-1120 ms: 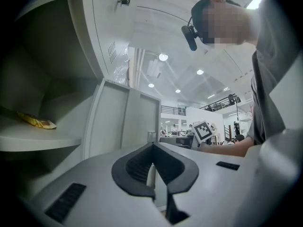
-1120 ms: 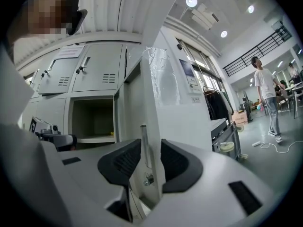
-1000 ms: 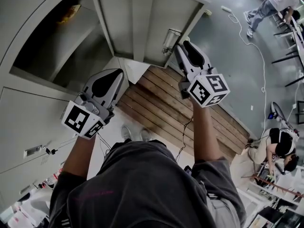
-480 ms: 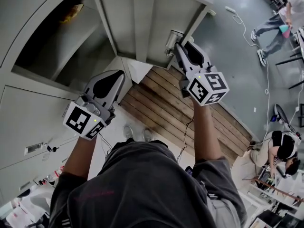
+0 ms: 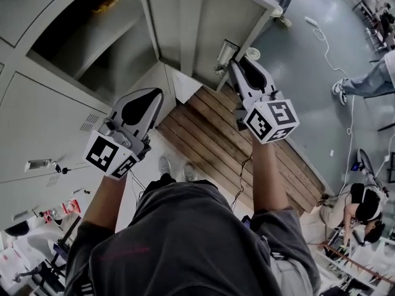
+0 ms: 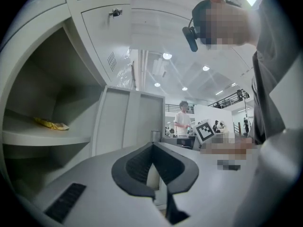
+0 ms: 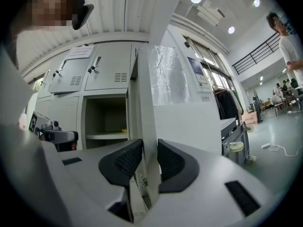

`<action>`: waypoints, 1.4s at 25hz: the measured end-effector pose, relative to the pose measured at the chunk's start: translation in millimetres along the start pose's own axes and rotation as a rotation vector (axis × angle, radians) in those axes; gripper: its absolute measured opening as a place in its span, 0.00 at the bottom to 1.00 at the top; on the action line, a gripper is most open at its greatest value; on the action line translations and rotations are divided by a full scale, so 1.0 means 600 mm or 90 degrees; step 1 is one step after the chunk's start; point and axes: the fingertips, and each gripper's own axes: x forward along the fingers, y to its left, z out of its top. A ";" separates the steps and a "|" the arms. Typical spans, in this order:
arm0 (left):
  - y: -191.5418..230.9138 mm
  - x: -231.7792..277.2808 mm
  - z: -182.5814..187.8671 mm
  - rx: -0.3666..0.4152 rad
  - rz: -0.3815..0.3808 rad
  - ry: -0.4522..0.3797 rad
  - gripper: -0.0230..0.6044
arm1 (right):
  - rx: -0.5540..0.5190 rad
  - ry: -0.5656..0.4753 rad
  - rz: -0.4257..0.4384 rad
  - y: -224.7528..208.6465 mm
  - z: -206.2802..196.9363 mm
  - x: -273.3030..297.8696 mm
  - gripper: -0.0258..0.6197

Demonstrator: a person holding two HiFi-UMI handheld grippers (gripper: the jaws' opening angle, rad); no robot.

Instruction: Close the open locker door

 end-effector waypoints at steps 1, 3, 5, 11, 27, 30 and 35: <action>-0.007 -0.004 0.000 0.000 0.007 -0.001 0.06 | -0.003 0.001 0.010 0.006 0.000 -0.004 0.21; -0.018 -0.015 -0.002 -0.001 0.022 -0.004 0.06 | -0.008 0.003 0.030 0.020 -0.001 -0.010 0.21; -0.026 -0.030 -0.006 -0.002 0.040 -0.007 0.06 | -0.011 0.003 0.052 0.038 -0.003 -0.013 0.21; -0.047 -0.079 -0.009 0.000 0.091 -0.013 0.06 | -0.016 0.007 0.110 0.092 -0.010 -0.019 0.21; 0.002 -0.192 -0.012 -0.002 0.153 -0.006 0.06 | 0.000 0.011 0.193 0.234 -0.044 0.010 0.26; 0.027 -0.214 -0.016 -0.009 0.166 -0.005 0.06 | 0.001 0.019 0.210 0.264 -0.052 0.031 0.27; 0.049 -0.267 -0.014 -0.010 0.185 -0.009 0.06 | -0.004 0.024 0.240 0.329 -0.060 0.051 0.29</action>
